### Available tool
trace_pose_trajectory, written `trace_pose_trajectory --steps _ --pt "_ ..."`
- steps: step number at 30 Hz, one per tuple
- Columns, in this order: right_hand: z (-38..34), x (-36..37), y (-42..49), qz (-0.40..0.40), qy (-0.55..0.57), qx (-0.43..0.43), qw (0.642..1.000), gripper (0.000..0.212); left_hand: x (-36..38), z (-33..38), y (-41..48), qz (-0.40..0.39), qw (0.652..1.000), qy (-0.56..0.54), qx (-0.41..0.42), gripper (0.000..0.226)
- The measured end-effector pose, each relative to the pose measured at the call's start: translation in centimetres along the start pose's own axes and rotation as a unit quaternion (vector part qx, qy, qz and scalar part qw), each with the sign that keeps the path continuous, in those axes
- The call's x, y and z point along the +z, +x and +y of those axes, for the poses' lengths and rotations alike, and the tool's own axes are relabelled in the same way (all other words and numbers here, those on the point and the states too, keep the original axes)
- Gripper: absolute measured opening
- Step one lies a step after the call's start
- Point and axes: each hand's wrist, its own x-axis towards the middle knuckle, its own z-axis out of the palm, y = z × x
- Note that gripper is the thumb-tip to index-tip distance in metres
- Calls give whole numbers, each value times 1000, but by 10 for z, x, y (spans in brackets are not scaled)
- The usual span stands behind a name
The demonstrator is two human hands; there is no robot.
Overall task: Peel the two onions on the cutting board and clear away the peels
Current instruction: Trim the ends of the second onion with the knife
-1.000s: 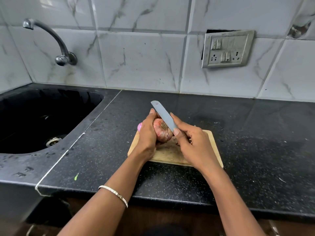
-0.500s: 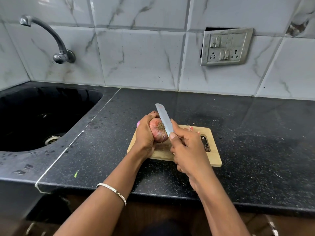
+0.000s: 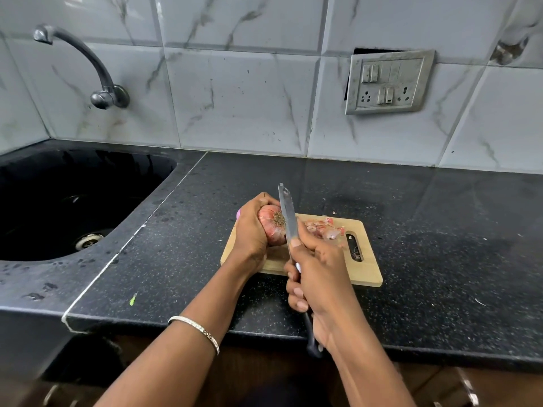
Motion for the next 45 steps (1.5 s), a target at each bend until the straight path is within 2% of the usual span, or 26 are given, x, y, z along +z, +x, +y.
trace_pose_trajectory --steps 2,8,12,17,20,24,31,37,39,41,43,45 --pt "2 0 -7 1 26 10 1000 40 1 -2 1 3 1000 -2 11 47" --pt "-16 7 11 13 84 48 995 36 -2 -8 4 -23 999 27 34 34" --pt "-9 6 -2 13 101 57 993 21 -8 -15 10 -24 980 148 129 37" --pt "-5 14 -4 40 132 52 989 21 -13 -23 11 -14 950 236 202 34" --pt "-10 16 9 54 153 63 985 30 -11 -21 10 -19 960 203 192 37" --pt "-6 13 -1 34 153 69 985 13 -9 -20 9 -18 955 202 218 38" --pt "-17 17 6 29 167 68 983 23 -6 -18 5 -55 954 199 216 32" --pt "-9 17 3 15 157 44 986 31 -11 -20 11 -17 958 201 203 34" --pt "-5 8 6 46 102 9 994 37 -9 -19 11 -9 965 191 177 36" --pt "-1 -3 12 103 -67 -75 990 41 -8 -19 12 -10 972 182 149 36" --pt "-1 -11 14 135 -270 -178 937 44 -9 -21 14 -11 973 184 138 34" --pt "-1 -11 10 129 -370 -220 894 45 -10 -21 14 -12 973 188 134 33"
